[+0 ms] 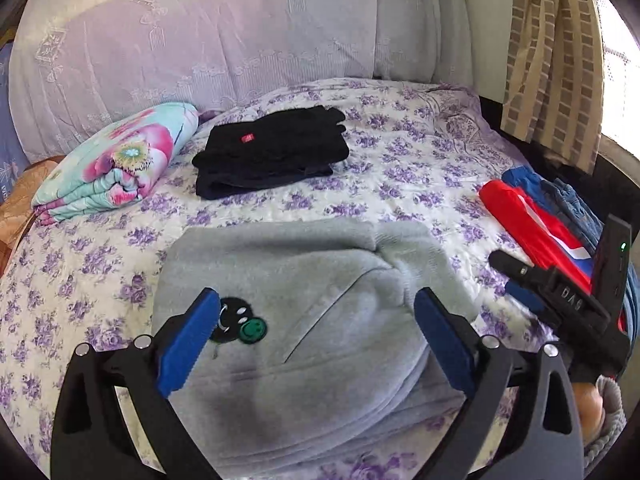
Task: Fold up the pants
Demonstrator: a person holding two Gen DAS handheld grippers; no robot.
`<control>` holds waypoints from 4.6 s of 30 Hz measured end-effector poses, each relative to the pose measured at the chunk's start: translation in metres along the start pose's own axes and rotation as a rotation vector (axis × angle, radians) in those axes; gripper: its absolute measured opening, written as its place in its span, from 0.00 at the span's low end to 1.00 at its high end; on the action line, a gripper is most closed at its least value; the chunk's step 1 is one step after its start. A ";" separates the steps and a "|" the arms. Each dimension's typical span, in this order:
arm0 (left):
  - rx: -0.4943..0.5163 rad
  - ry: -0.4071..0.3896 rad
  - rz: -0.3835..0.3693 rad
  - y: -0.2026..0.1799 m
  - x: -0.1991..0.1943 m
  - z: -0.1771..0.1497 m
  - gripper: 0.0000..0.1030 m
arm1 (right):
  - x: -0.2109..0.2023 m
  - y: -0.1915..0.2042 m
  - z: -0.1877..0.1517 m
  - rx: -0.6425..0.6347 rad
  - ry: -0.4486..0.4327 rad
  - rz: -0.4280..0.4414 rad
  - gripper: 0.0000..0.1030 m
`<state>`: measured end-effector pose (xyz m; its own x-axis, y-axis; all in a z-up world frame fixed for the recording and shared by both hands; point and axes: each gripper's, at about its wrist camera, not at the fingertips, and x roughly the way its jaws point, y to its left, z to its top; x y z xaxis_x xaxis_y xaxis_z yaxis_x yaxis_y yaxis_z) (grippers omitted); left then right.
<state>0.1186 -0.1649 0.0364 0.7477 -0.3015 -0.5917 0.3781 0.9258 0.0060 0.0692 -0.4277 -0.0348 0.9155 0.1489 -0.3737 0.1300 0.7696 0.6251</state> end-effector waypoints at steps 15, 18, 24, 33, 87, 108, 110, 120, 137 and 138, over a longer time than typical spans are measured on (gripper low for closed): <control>-0.014 0.107 -0.010 0.018 0.047 -0.051 0.95 | 0.095 0.043 -0.012 -0.189 0.333 -0.044 0.96; -0.064 0.089 -0.061 0.029 0.033 -0.047 0.95 | 0.070 0.068 -0.011 -0.275 0.220 -0.086 0.96; -0.178 0.027 -0.016 0.080 -0.003 -0.050 0.95 | 0.055 0.114 -0.026 -0.471 0.212 -0.098 0.96; -0.401 0.193 -0.158 0.133 0.031 -0.084 0.96 | 0.060 0.084 -0.037 -0.345 0.353 -0.026 0.96; -0.399 0.250 -0.461 0.150 0.064 -0.065 0.64 | 0.085 0.055 -0.036 -0.025 0.583 0.333 0.62; -0.332 0.172 -0.639 0.132 0.032 -0.030 0.35 | 0.002 0.056 0.010 -0.140 0.401 0.366 0.49; -0.331 0.212 -0.645 0.124 0.049 -0.035 0.34 | 0.005 0.048 0.006 -0.138 0.413 0.331 0.49; -0.266 0.153 -0.578 0.139 0.065 0.045 0.31 | 0.055 0.086 0.066 -0.185 0.378 0.400 0.48; -0.357 0.269 -0.279 0.231 0.331 0.263 0.53 | 0.404 0.102 0.219 -0.100 0.510 0.162 0.53; -0.378 0.304 -0.254 0.233 0.351 0.246 0.78 | 0.411 0.095 0.213 -0.112 0.497 0.150 0.56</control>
<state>0.6035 -0.1116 0.0283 0.4458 -0.4983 -0.7436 0.2616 0.8670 -0.4242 0.5389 -0.4253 0.0169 0.6264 0.5183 -0.5822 -0.0550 0.7744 0.6302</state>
